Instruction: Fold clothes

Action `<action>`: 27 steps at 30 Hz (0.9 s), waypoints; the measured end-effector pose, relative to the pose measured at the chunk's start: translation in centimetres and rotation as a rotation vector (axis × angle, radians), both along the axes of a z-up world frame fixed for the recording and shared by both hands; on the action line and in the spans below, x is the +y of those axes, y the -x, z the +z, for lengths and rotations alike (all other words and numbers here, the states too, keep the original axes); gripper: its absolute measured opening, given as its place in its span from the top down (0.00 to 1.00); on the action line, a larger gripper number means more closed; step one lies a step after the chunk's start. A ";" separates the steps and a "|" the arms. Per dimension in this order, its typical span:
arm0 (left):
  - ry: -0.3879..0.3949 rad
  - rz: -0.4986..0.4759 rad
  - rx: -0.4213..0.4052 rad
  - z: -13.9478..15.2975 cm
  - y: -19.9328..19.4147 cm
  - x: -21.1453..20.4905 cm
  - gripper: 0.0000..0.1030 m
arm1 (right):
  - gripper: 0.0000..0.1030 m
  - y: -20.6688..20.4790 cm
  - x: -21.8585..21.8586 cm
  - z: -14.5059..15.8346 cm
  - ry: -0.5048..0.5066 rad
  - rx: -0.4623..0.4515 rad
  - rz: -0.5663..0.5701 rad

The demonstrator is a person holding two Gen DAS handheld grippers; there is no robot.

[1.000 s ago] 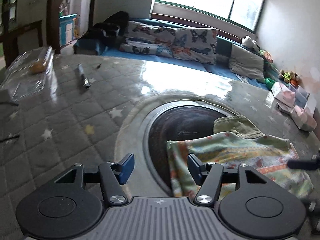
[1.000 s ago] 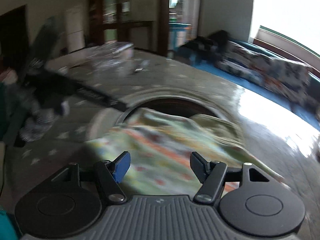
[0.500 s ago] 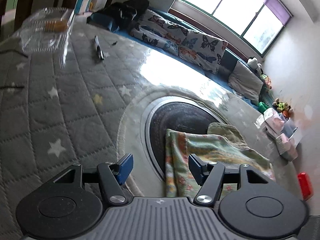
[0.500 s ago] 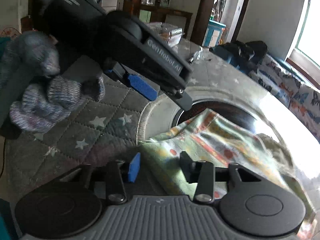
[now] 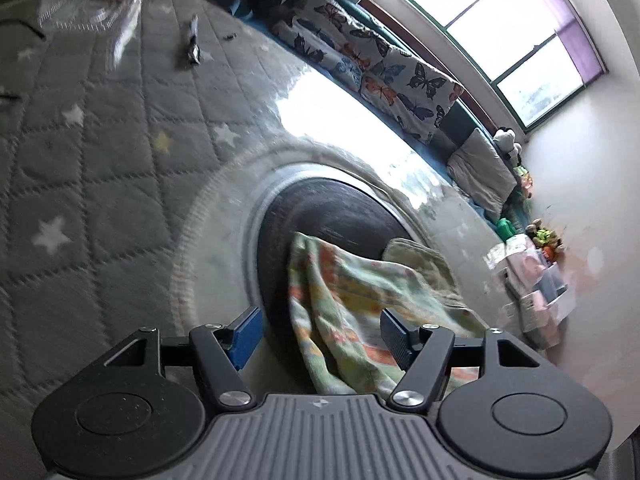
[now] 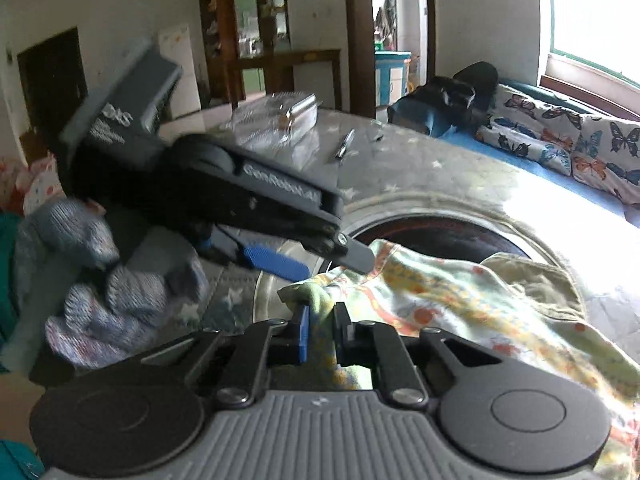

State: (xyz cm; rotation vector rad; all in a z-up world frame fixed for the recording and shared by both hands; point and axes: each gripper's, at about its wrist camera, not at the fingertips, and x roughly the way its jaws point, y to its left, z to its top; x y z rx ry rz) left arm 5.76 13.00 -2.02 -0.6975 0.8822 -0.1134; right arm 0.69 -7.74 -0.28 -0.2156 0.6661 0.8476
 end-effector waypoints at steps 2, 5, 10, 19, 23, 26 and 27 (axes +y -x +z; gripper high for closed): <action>0.033 0.004 0.014 -0.1 -0.4 -0.5 0.35 | 0.90 0.1 -0.5 0.3 -0.018 -0.001 -0.008; 0.083 0.007 0.031 -0.5 -0.8 -0.9 0.49 | 0.90 0.4 -1.0 0.5 -0.037 0.002 -0.011; 0.095 0.003 0.031 -0.9 -0.9 -1.3 0.84 | 0.90 0.8 -1.6 0.4 -0.048 0.007 -0.006; 0.077 -0.010 0.026 -1.2 -1.1 -2.1 0.90 | 0.74 -0.3 -5.6 0.4 -0.080 0.024 -0.126; 0.052 -0.014 0.031 -1.4 -1.2 -2.3 0.90 | 0.71 -1.9 -9.6 0.0 -0.054 0.010 -0.277; 0.044 -0.012 0.037 -1.5 -1.1 -2.2 0.90 | 0.64 -3.7 -13.0 -0.9 -0.025 0.012 -0.412; 0.040 -0.013 0.037 -1.5 -1.1 -2.2 0.90 | 0.64 -4.3 -14.1 -1.2 -0.015 0.012 -0.457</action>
